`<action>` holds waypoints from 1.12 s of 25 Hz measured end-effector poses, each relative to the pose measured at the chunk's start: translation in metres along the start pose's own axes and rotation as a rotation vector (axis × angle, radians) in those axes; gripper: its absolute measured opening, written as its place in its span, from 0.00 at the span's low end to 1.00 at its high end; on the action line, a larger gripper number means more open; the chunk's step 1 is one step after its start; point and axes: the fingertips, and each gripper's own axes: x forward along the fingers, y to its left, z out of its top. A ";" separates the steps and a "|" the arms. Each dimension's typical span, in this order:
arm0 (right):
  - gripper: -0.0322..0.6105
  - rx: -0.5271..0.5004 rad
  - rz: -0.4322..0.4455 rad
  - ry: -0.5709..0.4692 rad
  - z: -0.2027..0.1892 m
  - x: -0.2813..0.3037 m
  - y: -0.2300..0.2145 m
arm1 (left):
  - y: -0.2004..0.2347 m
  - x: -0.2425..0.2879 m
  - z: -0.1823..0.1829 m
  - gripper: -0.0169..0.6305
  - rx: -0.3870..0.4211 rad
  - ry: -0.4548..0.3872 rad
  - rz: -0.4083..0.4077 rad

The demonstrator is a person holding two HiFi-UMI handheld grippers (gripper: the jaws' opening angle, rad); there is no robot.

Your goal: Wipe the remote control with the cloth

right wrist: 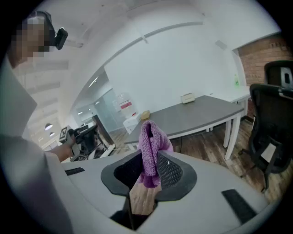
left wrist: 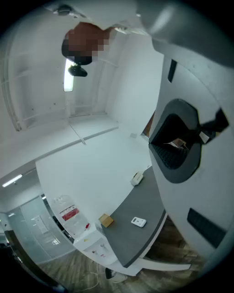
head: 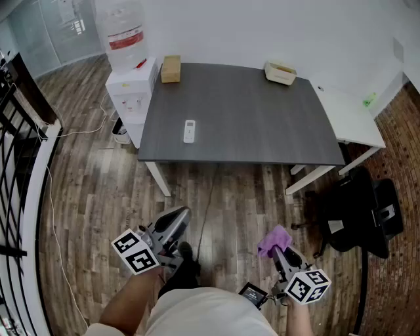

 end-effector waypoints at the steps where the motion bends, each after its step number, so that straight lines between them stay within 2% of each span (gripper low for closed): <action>1: 0.19 -0.025 0.004 0.003 0.009 0.019 0.005 | 0.012 0.000 0.007 0.03 0.019 0.009 0.010; 4: 0.19 -0.101 0.016 0.020 0.033 0.075 0.016 | 0.050 0.001 0.023 0.03 0.051 0.037 0.041; 12: 0.19 -0.245 0.071 0.118 0.077 0.199 0.032 | 0.136 0.022 0.026 0.03 0.023 0.143 0.115; 15: 0.19 -0.307 0.105 0.168 0.085 0.237 0.035 | 0.159 0.034 0.018 0.03 0.021 0.189 0.148; 18: 0.19 -0.376 0.136 0.230 0.091 0.282 0.025 | 0.189 0.049 0.008 0.03 0.035 0.232 0.216; 23: 0.19 -0.571 0.187 0.318 0.116 0.373 0.009 | 0.251 0.093 0.000 0.03 0.117 0.290 0.350; 28: 0.19 -0.829 0.273 0.399 0.144 0.462 0.006 | 0.305 0.140 -0.019 0.03 0.190 0.391 0.504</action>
